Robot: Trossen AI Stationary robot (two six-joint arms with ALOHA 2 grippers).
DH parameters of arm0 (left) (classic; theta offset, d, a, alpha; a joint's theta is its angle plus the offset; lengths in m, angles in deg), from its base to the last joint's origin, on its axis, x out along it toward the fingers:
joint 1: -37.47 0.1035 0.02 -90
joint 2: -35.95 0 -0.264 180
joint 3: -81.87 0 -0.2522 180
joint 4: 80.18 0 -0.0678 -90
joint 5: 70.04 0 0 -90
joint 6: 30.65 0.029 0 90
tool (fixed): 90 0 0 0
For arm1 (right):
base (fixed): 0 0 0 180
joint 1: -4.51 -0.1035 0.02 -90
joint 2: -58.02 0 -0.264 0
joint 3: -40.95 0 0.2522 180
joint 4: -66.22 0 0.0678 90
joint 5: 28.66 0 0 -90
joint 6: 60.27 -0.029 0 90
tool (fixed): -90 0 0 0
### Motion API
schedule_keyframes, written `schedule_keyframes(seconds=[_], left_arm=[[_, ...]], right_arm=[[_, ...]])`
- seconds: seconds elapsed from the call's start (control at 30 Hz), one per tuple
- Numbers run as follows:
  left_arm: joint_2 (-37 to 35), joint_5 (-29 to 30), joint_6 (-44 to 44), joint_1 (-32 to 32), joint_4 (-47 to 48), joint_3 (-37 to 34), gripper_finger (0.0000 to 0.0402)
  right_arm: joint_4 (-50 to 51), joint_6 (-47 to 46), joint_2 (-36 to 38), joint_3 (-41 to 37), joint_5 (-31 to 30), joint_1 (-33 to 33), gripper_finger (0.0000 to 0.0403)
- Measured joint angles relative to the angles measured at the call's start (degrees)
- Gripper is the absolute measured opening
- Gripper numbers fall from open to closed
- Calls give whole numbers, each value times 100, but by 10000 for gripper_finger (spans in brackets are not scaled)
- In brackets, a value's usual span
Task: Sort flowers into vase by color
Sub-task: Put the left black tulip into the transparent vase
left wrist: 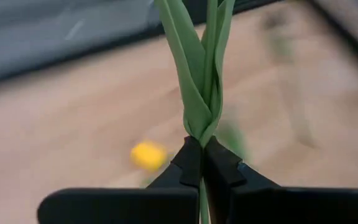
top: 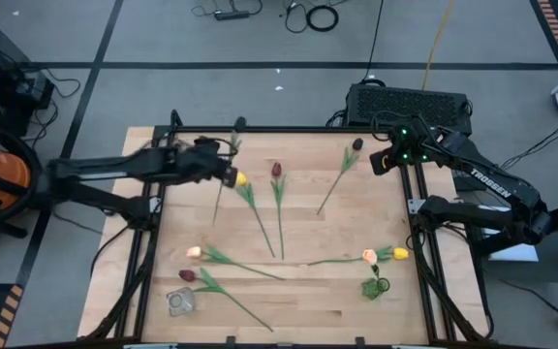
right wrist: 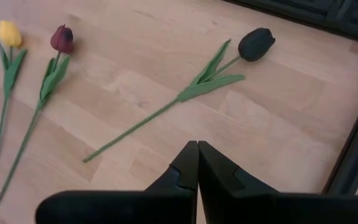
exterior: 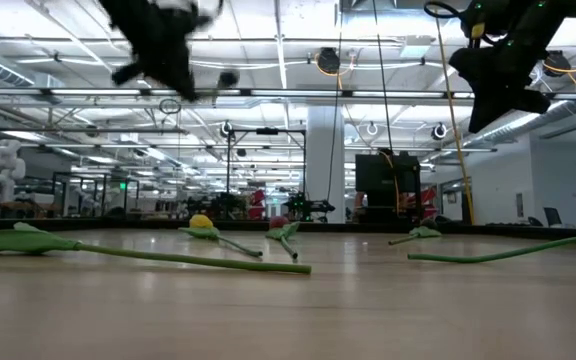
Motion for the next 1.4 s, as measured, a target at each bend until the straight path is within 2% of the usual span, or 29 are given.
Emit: schedule_keyframes(seconds=[0.1,0.17,0.23,0.33,0.5,0.57,0.8,0.97,1.17,1.4], left_arm=[[-435,-301,1546,-388,-100,289,4],[-607,-778,2271,-587,-88,490,4],[-742,-1074,2435,-744,-187,610,4],[-880,-947,2238,-1045,-663,691,4],[-925,223,1974,-2097,-1360,691,4],[-925,648,1847,-2639,-1506,691,4],[-893,2727,1838,-4819,-1749,691,3],[-686,3875,2240,-6048,-2280,691,3],[-239,5008,2602,-7158,-2977,691,3],[380,6534,2087,-8020,-3038,691,3]], right_arm=[[1,-299,0,0,2,0,0],[0,-472,0,0,2,0,0],[1,-599,0,0,2,0,0],[2,-802,0,0,6,0,0],[96,-1063,0,0,20,-48,0],[188,-1145,0,0,26,-129,0],[309,-1365,2,0,15,-444,0],[203,-1498,2,0,0,-564,0],[189,-1735,2,0,-7,-677,0],[169,-1909,4,0,-4,-856,0]])
